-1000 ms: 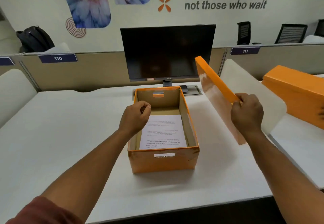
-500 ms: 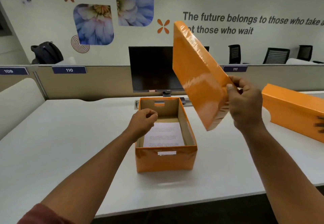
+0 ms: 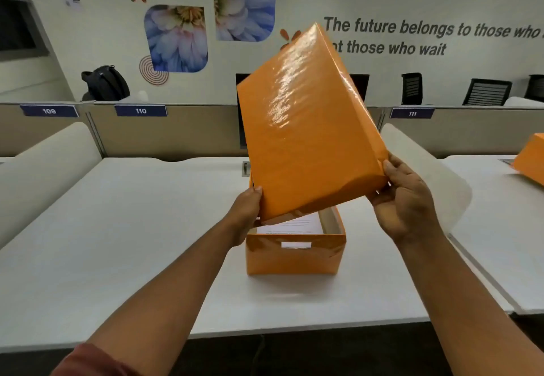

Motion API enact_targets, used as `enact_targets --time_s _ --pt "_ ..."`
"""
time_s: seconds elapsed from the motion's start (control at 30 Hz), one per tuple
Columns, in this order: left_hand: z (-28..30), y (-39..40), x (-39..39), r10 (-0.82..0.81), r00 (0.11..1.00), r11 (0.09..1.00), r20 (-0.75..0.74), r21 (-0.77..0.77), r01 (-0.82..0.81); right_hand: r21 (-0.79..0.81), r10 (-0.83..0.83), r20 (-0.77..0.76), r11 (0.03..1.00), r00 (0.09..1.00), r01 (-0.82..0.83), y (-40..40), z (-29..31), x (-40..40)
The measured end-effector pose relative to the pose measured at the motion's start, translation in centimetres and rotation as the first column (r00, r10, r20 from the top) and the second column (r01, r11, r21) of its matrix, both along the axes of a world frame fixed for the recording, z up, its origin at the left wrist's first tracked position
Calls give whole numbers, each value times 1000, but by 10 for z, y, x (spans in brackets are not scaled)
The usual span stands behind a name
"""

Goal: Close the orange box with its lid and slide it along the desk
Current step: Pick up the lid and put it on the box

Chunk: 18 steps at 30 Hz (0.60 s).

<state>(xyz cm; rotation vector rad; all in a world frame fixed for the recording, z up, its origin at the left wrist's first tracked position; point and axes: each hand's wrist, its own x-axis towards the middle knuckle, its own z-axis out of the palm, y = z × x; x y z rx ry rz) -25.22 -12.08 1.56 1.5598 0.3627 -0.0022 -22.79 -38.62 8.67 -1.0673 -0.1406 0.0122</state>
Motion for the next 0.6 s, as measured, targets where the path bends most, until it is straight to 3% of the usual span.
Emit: enact_targets --time_s 0.07,0.17,0.37,0.6 --pt "-4 5 1 83 996 996 29 34 -84 -36 42 -23 998 999 -42 -1 -14 7" --pt "-12 15 3 170 983 976 63 130 -177 -216 9 -22 976 1000 -13 -2 -37 17" --pt "-36 23 13 191 968 899 164 367 -240 -512 -85 -49 858 995 48 1 -92 35" --pt "-55 34 17 182 979 833 92 515 -203 -670 -104 -79 742 991 25 -2 -142 53"
